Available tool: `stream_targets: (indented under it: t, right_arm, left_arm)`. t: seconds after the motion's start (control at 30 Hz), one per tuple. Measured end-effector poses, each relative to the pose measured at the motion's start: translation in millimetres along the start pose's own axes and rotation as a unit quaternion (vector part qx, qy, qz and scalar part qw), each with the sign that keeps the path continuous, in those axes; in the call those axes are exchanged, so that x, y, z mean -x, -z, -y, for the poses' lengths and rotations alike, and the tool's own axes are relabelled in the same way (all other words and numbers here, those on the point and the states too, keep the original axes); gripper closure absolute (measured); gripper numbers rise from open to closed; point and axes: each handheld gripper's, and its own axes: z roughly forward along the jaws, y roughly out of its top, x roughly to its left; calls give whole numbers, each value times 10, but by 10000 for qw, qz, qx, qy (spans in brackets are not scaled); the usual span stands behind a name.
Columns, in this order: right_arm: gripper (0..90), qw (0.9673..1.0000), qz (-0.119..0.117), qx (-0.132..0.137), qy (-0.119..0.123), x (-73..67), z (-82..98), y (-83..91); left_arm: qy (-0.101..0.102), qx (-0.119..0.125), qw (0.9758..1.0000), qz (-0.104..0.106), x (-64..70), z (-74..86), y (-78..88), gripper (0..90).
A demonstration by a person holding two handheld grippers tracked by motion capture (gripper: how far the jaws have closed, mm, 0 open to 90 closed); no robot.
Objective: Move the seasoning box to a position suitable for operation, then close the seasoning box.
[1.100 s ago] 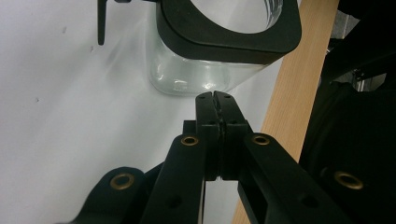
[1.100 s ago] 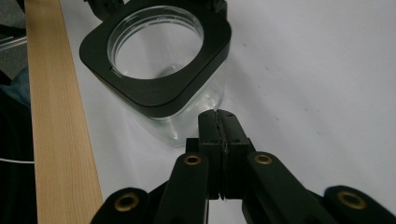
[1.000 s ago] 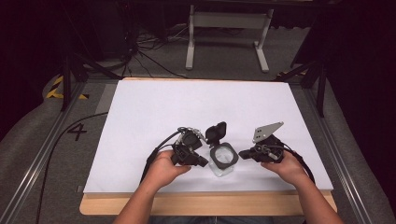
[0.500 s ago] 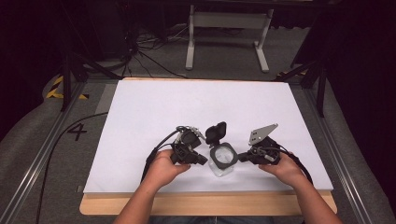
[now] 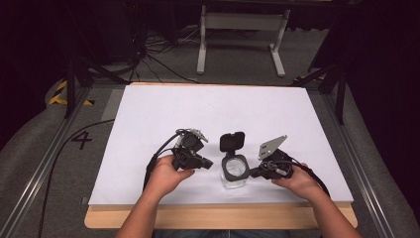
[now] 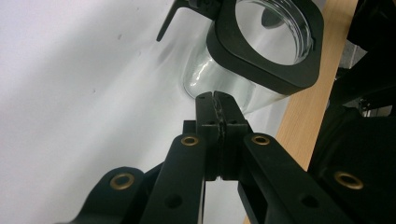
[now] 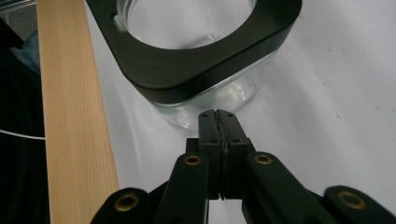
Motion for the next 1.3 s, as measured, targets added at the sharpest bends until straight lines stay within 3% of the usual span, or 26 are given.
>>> stream_targets:
  t: [0.27,0.43,0.5,0.53,0.6,0.73,0.9,0.93,1.13,1.23,1.3]
  right_arm:
    - [898,9999,-69,-102,88,-51,-28,-68]
    - [898,9999,-83,-33,59,-32,-18,-21]
    - [899,9999,95,68,-70,20,7,76]
    - [899,9991,142,318,-249,79,44,185]
    - [899,9986,173,398,-287,100,57,220]
    - [899,9949,418,799,-457,143,74,356]
    - [899,9918,497,1056,-517,159,27,440]
    - [899,9901,518,1177,-554,168,10,479]
    - [899,9870,579,1362,-621,188,-24,534]
    - [899,9845,571,1515,-672,216,-61,565]
    - [898,9827,530,1631,-706,239,-96,571]
  left_arm:
    - [-6,-28,10000,26,-9,-4,7,896]
    - [-55,-49,10000,29,2,-10,20,896]
    - [-82,-36,10000,20,20,-17,44,896]
    - [-117,-7,9999,20,44,-27,67,896]
    - [-126,53,9999,8,69,-30,77,896]
    - [-321,139,9994,65,166,-69,113,896]
    - [-517,125,9985,128,282,-109,113,896]
    - [-606,142,9979,188,325,-122,115,896]
    - [-938,103,9950,340,545,-150,59,896]
    - [-1103,41,9934,323,641,-141,-16,898]
    - [-1323,95,9907,287,701,-106,-95,899]
